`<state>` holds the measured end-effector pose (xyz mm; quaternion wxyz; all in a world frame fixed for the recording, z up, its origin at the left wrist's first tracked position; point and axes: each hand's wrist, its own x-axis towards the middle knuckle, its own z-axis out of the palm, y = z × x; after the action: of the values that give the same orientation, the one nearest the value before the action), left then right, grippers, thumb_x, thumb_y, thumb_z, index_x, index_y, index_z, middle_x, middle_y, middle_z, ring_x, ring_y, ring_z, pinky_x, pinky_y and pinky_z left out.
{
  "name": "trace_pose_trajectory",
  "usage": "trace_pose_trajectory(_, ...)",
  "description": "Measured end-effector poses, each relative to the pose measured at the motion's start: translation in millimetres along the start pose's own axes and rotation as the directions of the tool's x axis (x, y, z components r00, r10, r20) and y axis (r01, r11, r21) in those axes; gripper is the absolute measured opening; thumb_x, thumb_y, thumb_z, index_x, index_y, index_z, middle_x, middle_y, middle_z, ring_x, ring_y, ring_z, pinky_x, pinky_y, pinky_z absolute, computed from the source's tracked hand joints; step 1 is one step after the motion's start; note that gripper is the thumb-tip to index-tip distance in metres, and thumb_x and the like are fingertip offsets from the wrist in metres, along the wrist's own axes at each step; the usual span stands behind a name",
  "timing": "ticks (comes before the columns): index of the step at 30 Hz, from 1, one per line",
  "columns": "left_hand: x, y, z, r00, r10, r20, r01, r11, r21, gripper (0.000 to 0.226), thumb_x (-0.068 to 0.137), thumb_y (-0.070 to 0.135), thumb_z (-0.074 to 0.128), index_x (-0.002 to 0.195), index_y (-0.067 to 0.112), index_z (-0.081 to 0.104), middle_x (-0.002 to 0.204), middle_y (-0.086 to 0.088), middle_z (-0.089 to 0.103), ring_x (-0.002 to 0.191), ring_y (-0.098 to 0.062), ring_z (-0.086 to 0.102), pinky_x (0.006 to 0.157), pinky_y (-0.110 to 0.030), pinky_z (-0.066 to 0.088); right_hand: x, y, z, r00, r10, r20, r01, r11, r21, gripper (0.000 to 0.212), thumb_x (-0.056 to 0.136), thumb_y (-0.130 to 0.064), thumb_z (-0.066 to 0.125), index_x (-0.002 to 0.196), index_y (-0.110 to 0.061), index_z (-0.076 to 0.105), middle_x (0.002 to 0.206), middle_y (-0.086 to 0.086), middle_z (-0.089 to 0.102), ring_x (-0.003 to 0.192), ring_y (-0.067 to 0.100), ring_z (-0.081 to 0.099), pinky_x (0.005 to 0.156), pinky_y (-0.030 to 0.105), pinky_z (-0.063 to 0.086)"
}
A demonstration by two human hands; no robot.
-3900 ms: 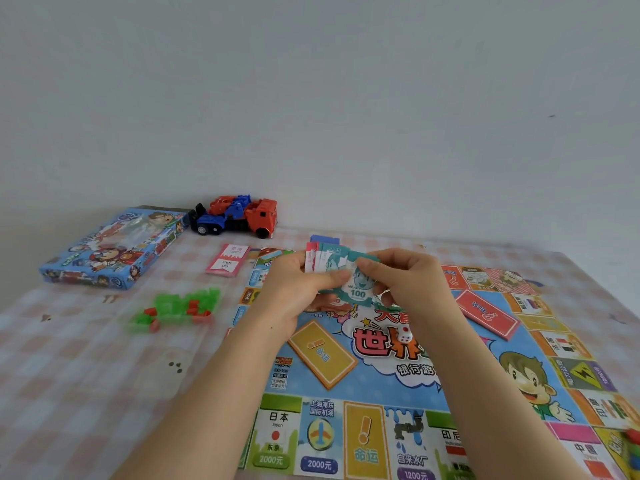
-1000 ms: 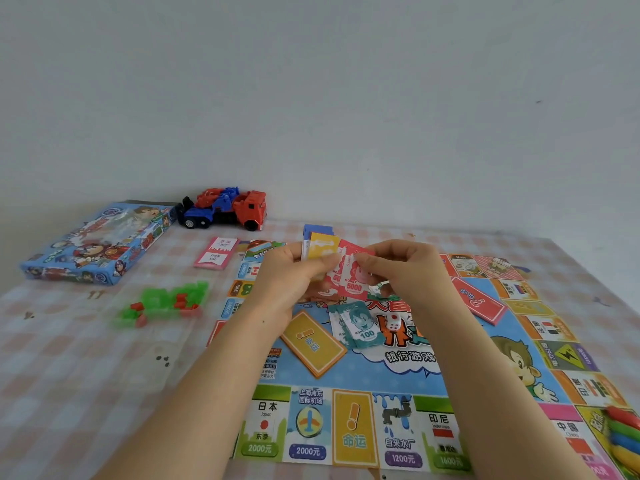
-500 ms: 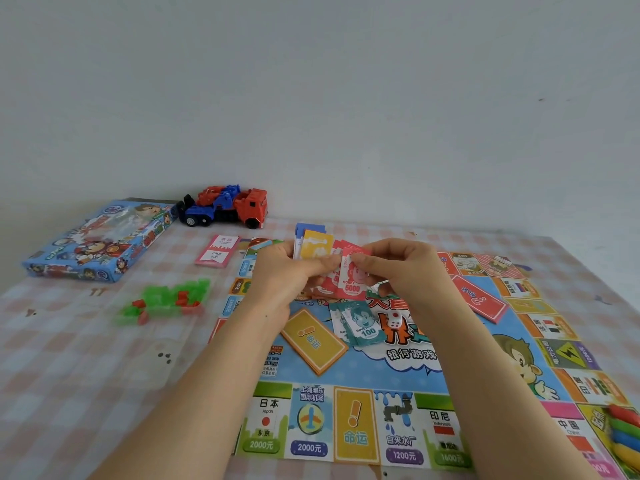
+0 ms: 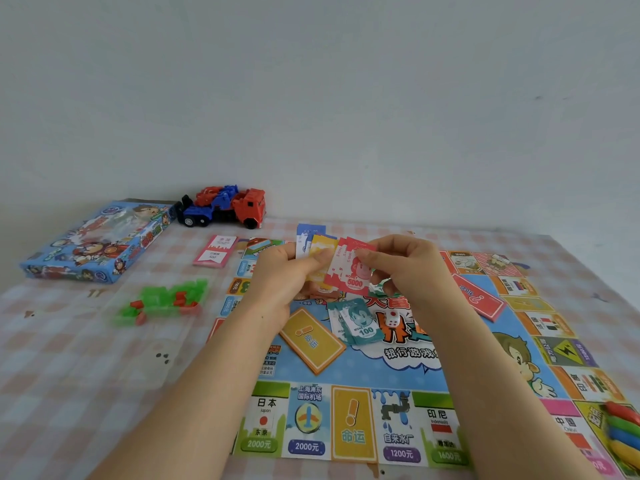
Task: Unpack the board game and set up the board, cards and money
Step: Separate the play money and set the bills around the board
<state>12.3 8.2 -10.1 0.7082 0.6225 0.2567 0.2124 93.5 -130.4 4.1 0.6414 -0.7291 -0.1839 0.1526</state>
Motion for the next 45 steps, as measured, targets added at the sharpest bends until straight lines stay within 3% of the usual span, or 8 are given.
trace_pose_trajectory(7, -2, 2, -1, 1.000, -0.031, 0.005, 0.031, 0.998, -0.057, 0.011, 0.079, 0.016, 0.074, 0.089, 0.012, 0.070, 0.091, -0.006, 0.073, 0.072, -0.016, 0.064, 0.042, -0.016, 0.044, 0, -5, -7, 0.999, -0.042, -0.022, 0.043, 0.998, 0.046, 0.011, 0.081, -0.008, 0.072, 0.089, -0.015, 0.071, 0.063, 0.001, 0.069, 0.047, 0.008, 0.053, 0.042, 0.019, 0.041)
trace_pose_trajectory(11, -5, 7, -1, 0.996, -0.057, 0.074, 0.067, 0.988, -0.142, 0.002, 0.086, 0.013, 0.066, 0.085, 0.014, 0.066, 0.070, 0.002, 0.073, 0.058, -0.008, 0.067, 0.041, -0.016, 0.046, 1, -12, -27, 0.988, -0.098, -0.123, 0.112, 0.986, 0.120, 0.018, 0.081, -0.002, 0.070, 0.090, -0.017, 0.073, 0.066, 0.006, 0.067, 0.047, 0.010, 0.049, 0.042, 0.019, 0.040)
trace_pose_trajectory(15, -8, 8, 2, 0.988, -0.049, 0.149, 0.072, 0.985, -0.154, 0.004, 0.089, 0.012, 0.061, 0.089, 0.010, 0.065, 0.068, -0.001, 0.074, 0.058, -0.008, 0.069, 0.043, -0.015, 0.049, 5, -12, -46, 0.974, -0.096, -0.206, 0.101, 0.995, 0.010, 0.017, 0.081, -0.003, 0.070, 0.091, -0.017, 0.073, 0.066, 0.005, 0.069, 0.047, 0.010, 0.051, 0.042, 0.019, 0.042)
trace_pose_trajectory(21, -4, 6, 2, 0.995, -0.039, 0.096, 0.055, 0.984, -0.167, 0.005, 0.088, 0.012, 0.062, 0.084, 0.013, 0.065, 0.061, 0.005, 0.071, 0.051, -0.003, 0.065, 0.046, -0.015, 0.052, 23, -19, -76, 0.913, -0.160, -0.375, 0.106, 0.981, -0.160, 0.017, 0.082, -0.003, 0.069, 0.090, -0.017, 0.072, 0.068, 0.004, 0.068, 0.035, 0.000, 0.049, 0.037, 0.015, 0.038)
trace_pose_trajectory(34, 1, 1, 3, 0.990, -0.041, 0.134, 0.064, 0.984, -0.167, 0.011, 0.086, 0.009, 0.065, 0.096, 0.006, 0.068, 0.083, -0.008, 0.075, 0.069, -0.015, 0.070, 0.049, -0.017, 0.054, 64, 12, -57, 0.980, -0.018, -0.199, -0.096, 0.830, -0.549, 0.018, 0.081, -0.005, 0.068, 0.081, -0.023, 0.070, 0.081, 0.000, 0.068, 0.070, 0.012, 0.066, 0.051, 0.022, 0.051)
trace_pose_trajectory(39, 2, -1, 3, 0.991, -0.044, 0.124, 0.063, 0.987, -0.148, 0.016, 0.084, 0.010, 0.067, 0.099, 0.006, 0.068, 0.094, -0.013, 0.073, 0.073, -0.019, 0.067, 0.046, -0.017, 0.053, 59, 7, -55, 0.968, -0.118, -0.221, -0.052, 0.769, -0.637, 0.015, 0.082, -0.015, 0.069, 0.097, -0.016, 0.071, 0.091, 0.001, 0.070, 0.058, 0.007, 0.056, 0.054, 0.020, 0.047)
trace_pose_trajectory(42, 1, -1, 5, 0.994, -0.041, 0.101, 0.053, 0.992, -0.112, 0.020, 0.082, 0.013, 0.070, 0.101, 0.006, 0.068, 0.097, -0.014, 0.072, 0.071, -0.021, 0.065, 0.043, -0.017, 0.050, 44, -4, -42, 0.966, -0.183, -0.185, 0.048, 0.824, -0.565, 0.009, 0.086, -0.018, 0.065, 0.092, -0.017, 0.072, 0.078, -0.004, 0.068, 0.053, 0.003, 0.052, 0.052, 0.018, 0.044)
trace_pose_trajectory(45, 1, -3, 5, 0.995, -0.017, 0.099, 0.027, 0.995, -0.093, 0.027, 0.077, 0.015, 0.073, 0.102, 0.007, 0.068, 0.099, -0.014, 0.072, 0.076, -0.024, 0.066, 0.047, -0.021, 0.052, 20, -13, -17, 0.993, -0.105, -0.052, 0.082, 0.940, -0.332, 0.016, 0.086, -0.029, 0.068, 0.082, -0.014, 0.074, 0.069, 0.000, 0.069, 0.040, 0.002, 0.046, 0.048, 0.022, 0.042)
